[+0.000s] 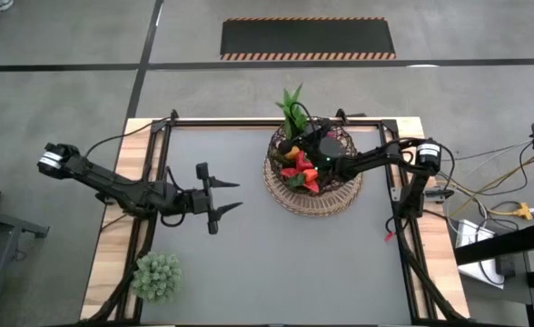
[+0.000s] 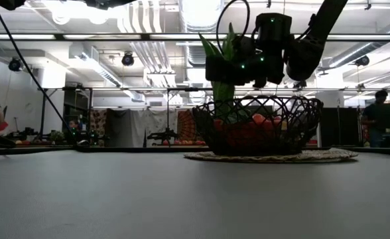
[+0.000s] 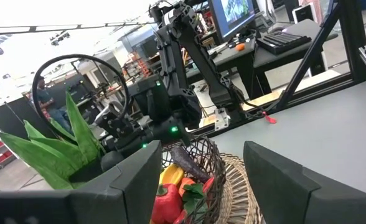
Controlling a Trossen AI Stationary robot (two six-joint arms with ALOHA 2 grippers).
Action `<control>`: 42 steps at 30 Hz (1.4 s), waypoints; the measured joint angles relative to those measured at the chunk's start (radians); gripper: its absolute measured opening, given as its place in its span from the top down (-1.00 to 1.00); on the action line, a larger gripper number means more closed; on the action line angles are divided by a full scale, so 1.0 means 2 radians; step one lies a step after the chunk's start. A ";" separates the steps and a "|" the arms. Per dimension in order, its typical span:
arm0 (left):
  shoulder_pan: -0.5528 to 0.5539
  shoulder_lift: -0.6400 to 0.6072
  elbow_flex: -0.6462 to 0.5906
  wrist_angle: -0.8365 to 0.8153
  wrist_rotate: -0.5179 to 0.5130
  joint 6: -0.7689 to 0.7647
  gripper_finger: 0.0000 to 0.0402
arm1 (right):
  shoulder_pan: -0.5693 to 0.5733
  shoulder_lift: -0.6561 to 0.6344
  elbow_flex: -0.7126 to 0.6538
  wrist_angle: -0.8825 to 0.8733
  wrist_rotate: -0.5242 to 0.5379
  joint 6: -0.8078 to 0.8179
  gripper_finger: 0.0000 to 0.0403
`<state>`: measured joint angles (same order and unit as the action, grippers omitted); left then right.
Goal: Build produce basket
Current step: Put the green lettuce into the basket
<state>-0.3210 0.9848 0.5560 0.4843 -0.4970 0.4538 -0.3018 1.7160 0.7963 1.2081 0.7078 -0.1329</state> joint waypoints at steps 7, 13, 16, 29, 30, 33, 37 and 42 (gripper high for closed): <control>0.000 0.000 0.000 0.000 0.000 0.000 -0.05 | 0.000 0.000 0.000 -0.012 0.000 -0.005 0.83; 0.000 0.000 0.000 0.000 0.000 0.000 -0.05 | 0.000 -0.001 0.000 -0.013 0.000 -0.004 0.75; 0.000 0.000 0.000 0.000 0.000 0.000 -0.05 | 0.001 -0.001 0.000 -0.014 0.000 -0.004 0.64; 0.000 0.000 0.000 -0.002 0.001 0.000 -0.05 | 0.010 -0.043 -0.001 -0.054 0.002 -0.010 0.26; 0.000 0.000 0.000 -0.002 0.001 0.000 -0.05 | 0.011 -0.048 -0.001 -0.061 0.002 -0.010 0.25; 0.000 0.000 0.000 -0.002 0.001 0.000 -0.05 | 0.014 -0.064 -0.001 -0.086 0.002 -0.010 0.25; 0.000 0.000 0.000 -0.002 0.001 0.000 -0.05 | 0.015 -0.088 -0.001 -0.133 0.001 0.006 0.25; 0.000 0.000 0.000 -0.002 0.001 0.000 -0.05 | 0.013 -0.103 -0.001 -0.202 0.001 0.035 0.25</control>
<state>-0.3214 0.9848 0.5560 0.4798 -0.4953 0.4530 -0.2749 1.5101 0.7937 0.8040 0.7106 -0.0621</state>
